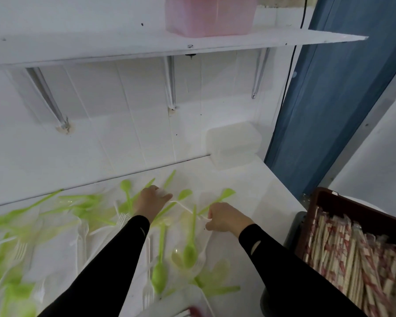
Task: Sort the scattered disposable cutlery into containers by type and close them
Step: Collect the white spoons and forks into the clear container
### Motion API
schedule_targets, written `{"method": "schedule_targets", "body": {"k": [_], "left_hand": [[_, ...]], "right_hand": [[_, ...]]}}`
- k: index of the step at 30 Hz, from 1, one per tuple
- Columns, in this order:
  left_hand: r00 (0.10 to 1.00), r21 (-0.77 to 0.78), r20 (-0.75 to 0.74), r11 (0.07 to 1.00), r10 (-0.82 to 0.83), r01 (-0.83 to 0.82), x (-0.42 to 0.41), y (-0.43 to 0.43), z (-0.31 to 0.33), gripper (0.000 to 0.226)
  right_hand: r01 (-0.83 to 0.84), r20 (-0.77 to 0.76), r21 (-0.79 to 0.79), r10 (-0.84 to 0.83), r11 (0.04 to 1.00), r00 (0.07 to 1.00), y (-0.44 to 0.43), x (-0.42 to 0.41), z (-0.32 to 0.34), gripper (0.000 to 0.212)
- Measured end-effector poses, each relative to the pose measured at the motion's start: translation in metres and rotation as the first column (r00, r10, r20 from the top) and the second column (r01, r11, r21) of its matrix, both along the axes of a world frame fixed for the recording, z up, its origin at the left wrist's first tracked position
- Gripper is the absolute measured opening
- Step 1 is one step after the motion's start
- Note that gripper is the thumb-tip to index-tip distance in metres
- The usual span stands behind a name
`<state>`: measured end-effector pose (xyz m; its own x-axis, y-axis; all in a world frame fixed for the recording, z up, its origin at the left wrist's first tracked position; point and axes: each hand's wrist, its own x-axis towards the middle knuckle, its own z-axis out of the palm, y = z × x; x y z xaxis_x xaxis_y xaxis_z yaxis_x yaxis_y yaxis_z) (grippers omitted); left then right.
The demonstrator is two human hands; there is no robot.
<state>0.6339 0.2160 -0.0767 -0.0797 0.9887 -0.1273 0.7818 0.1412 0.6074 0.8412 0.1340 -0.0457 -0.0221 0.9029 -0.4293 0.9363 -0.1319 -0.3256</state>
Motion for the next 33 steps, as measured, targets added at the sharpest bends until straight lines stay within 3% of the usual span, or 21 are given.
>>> {"method": "schedule_targets", "body": {"k": [4, 8, 12, 15, 18, 20, 24, 31, 33], "left_hand": [[1.000, -0.033, -0.008, 0.999, -0.020, 0.020, 0.001, 0.001, -0.005, 0.045], [0.998, -0.067, -0.045, 0.997, -0.045, 0.042, 0.002, 0.003, -0.002, 0.030], [0.997, -0.024, -0.061, 0.999, 0.039, -0.040, 0.000, 0.000, -0.004, 0.050], [0.993, 0.038, -0.072, 0.995, 0.092, -0.089, 0.005, -0.002, -0.003, 0.042], [0.992, -0.042, -0.099, 0.996, 0.074, -0.078, 0.010, 0.001, -0.001, 0.037], [0.993, -0.091, -0.099, 0.994, 0.059, -0.068, 0.012, 0.002, -0.002, 0.042], [0.996, -0.123, -0.071, 0.990, 0.061, -0.070, 0.016, 0.005, -0.005, 0.049], [0.999, -0.123, -0.006, 0.991, -0.050, 0.049, 0.026, 0.004, -0.005, 0.033], [0.997, -0.134, 0.070, 0.990, -0.024, 0.034, 0.028, 0.008, -0.008, 0.024]], "right_hand": [[0.036, -0.065, 0.056, -0.033, 0.998, 0.997, -0.001, 0.001, 0.011, 0.033], [0.114, -0.124, 0.115, -0.100, 0.987, 0.987, 0.000, 0.005, 0.018, 0.013], [0.181, -0.230, 0.175, -0.138, 0.968, 0.963, -0.002, 0.007, 0.024, 0.010], [0.264, -0.413, 0.231, -0.151, 0.936, 0.898, -0.003, 0.004, 0.026, 0.008], [0.383, -0.614, 0.246, -0.163, 0.890, 0.773, -0.003, 0.003, 0.030, 0.010], [0.409, -0.670, 0.231, -0.161, 0.883, 0.725, -0.003, 0.003, 0.031, 0.015], [0.431, -0.664, 0.277, -0.153, 0.859, 0.732, 0.000, 0.002, 0.028, 0.018], [0.330, -0.528, 0.435, -0.060, 0.838, 0.847, 0.004, 0.001, 0.021, 0.023], [0.342, -0.526, 0.448, -0.066, 0.826, 0.848, 0.004, 0.001, 0.022, 0.027]]}}
